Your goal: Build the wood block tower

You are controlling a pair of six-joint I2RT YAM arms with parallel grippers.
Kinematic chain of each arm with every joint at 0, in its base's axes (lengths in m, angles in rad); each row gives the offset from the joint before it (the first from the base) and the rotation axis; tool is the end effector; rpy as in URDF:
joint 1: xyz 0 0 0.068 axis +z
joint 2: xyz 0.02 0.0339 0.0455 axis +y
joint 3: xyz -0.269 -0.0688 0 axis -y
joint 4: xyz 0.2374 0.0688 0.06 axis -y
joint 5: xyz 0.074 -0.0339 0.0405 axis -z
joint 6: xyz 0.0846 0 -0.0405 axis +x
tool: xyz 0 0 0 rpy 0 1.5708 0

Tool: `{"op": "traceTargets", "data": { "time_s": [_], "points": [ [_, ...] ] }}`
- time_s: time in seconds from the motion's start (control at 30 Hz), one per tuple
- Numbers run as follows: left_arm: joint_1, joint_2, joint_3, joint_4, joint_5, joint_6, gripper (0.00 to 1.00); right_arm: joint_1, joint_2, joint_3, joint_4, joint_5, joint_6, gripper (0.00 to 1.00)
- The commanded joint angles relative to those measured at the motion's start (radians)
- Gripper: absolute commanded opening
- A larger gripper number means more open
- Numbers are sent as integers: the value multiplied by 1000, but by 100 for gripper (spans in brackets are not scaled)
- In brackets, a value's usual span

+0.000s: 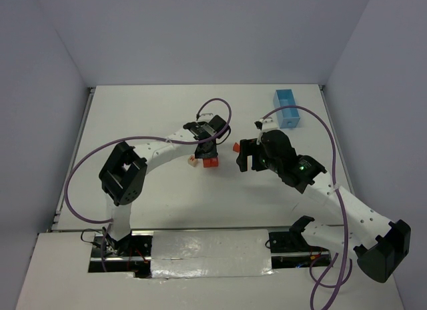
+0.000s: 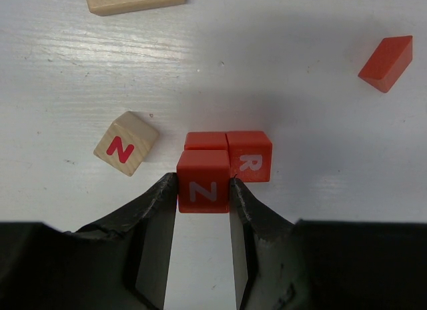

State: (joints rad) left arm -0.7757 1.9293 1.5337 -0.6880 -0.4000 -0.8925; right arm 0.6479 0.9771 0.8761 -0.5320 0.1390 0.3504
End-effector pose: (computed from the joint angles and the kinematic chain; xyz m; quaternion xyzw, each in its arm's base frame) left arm 0.3284 -0.2760 0.1950 -0.1034 0.9467 -0.0456 0.3016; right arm 0.1976 0.1349 0.2789 -0.1009 0.8847 0.1614 0.4255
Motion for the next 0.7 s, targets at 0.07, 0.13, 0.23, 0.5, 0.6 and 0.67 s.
{"op": "traceTargets", "data": {
  "time_s": [0.07,0.13,0.23,0.5,0.6,0.67],
  "points": [
    [-5,23,32,8,-14,7,14,-1,-15,-3,33,-6,-2,90],
    [-5,25,37,10,-7,6,13,1,-17,-3,32,-6,-1,90],
    [-5,20,39,16,0,4,11,-1,-15,-3,32,-3,-1,90],
    [-19,16,55,25,-8,6,12,-2,-21,-3,29,17,5,90],
    [-20,25,81,1,-19,4,12,-1,-21,-3,29,16,4,90],
    [-22,26,89,5,-17,9,12,-1,-21,-3,29,14,4,90]
  ]
}}
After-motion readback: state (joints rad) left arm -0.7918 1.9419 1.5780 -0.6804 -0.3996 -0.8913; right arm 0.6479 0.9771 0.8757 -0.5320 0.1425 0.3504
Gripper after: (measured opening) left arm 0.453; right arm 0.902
